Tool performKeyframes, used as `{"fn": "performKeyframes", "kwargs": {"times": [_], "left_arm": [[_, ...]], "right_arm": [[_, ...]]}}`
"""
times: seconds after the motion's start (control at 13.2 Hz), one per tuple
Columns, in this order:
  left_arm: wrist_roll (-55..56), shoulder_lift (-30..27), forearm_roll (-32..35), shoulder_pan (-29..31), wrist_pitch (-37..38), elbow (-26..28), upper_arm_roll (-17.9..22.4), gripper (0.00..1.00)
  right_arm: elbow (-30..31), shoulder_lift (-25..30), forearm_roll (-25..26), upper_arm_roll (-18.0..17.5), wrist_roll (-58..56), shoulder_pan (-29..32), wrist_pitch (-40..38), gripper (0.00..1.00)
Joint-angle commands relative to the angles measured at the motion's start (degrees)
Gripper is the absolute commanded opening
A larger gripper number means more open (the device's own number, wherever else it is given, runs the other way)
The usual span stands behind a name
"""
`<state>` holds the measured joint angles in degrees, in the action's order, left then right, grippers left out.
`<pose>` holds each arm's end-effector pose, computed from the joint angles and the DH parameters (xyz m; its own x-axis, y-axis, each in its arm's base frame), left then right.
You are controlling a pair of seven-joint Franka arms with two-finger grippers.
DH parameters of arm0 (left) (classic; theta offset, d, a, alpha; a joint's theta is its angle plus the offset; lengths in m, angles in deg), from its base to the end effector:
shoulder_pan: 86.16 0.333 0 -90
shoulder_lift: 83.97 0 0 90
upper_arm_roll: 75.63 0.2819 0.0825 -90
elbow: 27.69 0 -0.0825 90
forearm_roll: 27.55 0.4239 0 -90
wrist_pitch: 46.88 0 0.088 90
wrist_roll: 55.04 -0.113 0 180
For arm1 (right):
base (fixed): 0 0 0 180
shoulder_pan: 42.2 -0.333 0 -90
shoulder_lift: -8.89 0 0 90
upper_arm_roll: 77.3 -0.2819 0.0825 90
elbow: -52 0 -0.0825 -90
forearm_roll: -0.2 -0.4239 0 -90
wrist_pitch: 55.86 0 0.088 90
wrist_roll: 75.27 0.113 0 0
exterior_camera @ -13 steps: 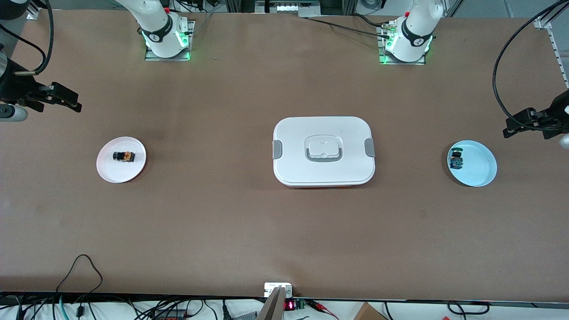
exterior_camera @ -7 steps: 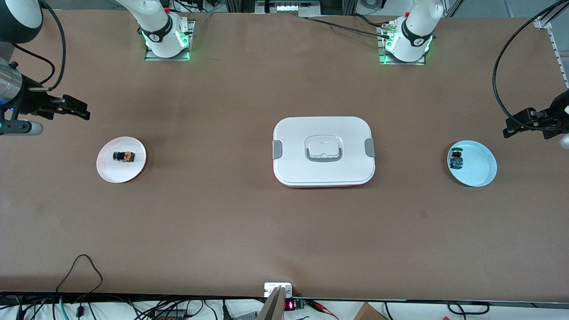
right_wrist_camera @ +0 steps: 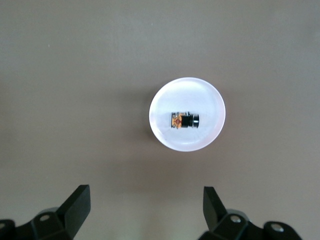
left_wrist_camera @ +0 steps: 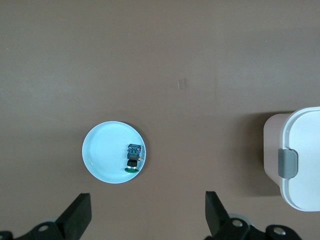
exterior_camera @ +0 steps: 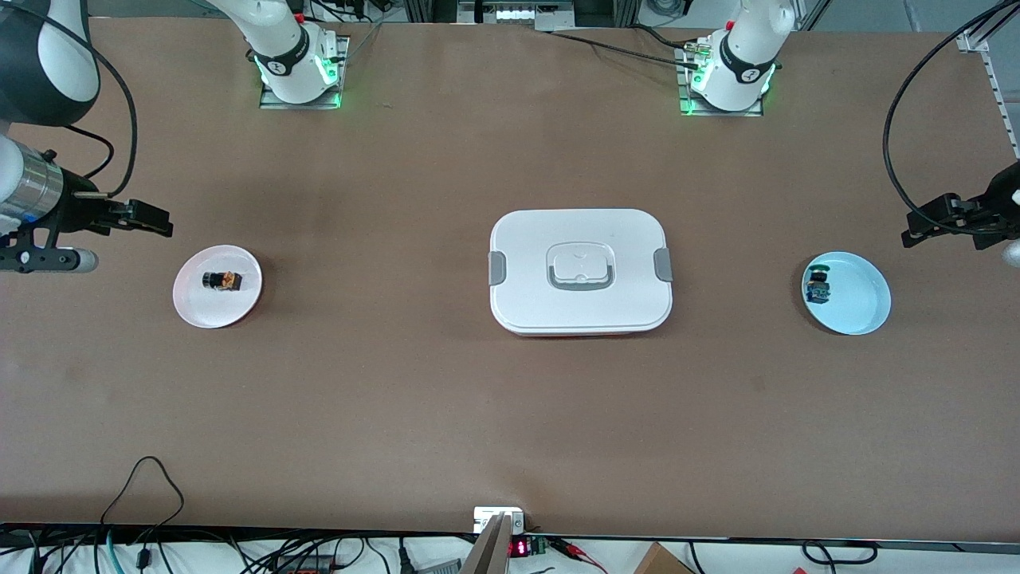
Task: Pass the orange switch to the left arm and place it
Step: 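Move the right gripper toward the white plate with the orange switch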
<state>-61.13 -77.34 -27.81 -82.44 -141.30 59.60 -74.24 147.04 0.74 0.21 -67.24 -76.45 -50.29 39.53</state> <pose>0.6296 0.0551 0.5446 0.9998 -0.0169 0.0089 -0.0170 -0.9999 0.0008 0.6245 -0.0172 0.4614 0.9909 -0.0151 -0.1340 -0.0122 -0.9997 0.0222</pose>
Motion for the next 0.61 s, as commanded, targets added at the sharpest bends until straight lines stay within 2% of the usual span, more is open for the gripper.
{"fn": "performKeyframes", "kwargs": {"times": [0.0,0.3,0.53], "left_arm": [[0.03,0.66,1.67,0.06,1.34,-1.69,-0.34,1.0],[0.03,0.75,1.67,0.06,1.34,-1.69,-0.25,1.0],[0.03,0.66,1.67,0.06,1.34,-1.69,-0.25,1.0]], "right_arm": [[-0.82,-3.35,0.35,-0.13,0.39,0.71,2.94,1.0],[1.27,-6.52,0.26,-0.13,0.39,1.59,8.3,1.0],[12.07,-5.55,0.44,-0.13,-1.36,3.7,21.46,1.0]]}}
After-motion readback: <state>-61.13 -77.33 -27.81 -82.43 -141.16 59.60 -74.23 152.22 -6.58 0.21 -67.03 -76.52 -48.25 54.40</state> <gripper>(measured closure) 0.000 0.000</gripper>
